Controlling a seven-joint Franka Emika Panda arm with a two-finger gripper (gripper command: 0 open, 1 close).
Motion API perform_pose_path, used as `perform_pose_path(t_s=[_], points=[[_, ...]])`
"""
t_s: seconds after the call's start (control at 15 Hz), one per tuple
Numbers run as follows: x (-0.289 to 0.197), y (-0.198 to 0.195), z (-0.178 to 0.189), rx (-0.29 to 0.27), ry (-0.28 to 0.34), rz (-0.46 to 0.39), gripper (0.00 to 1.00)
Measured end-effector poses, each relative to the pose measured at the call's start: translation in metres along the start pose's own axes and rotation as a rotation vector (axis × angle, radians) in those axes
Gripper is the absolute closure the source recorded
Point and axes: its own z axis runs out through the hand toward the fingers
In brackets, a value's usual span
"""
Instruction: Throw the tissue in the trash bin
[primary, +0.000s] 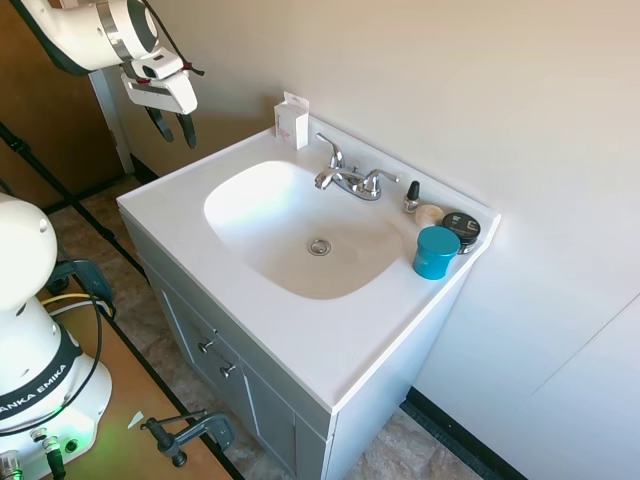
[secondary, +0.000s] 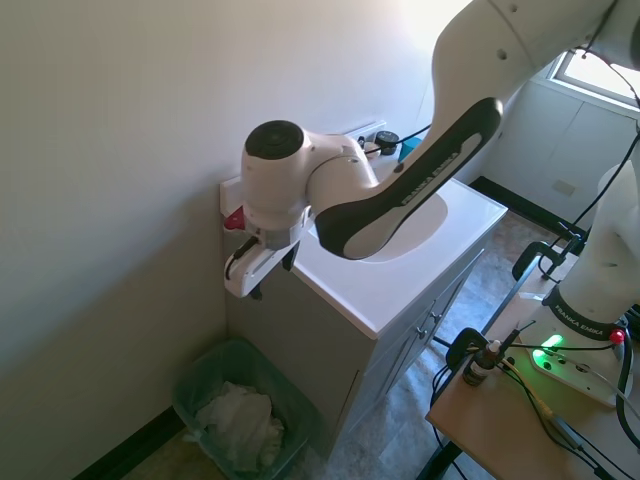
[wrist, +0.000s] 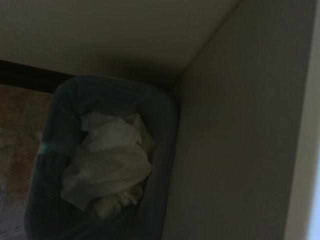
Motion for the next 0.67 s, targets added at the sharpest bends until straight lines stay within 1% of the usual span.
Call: perform_pose_path(t_s=[0.13,0.27,0.33,0.47,0.67], points=[[-0.01,0.029,-0.023,0.033,0.007,-0.015,0.0],[-0.013,0.057,-0.049,0.07,0.022,-0.012,0.0],[-0.008,0.072,-0.06,0.083,0.032,0.008,0.0],[0.016,0.106,-0.077,0.096,0.041,0.075,0.0],[0.063,0.151,-0.088,0.109,0.038,0.168,0.0]])
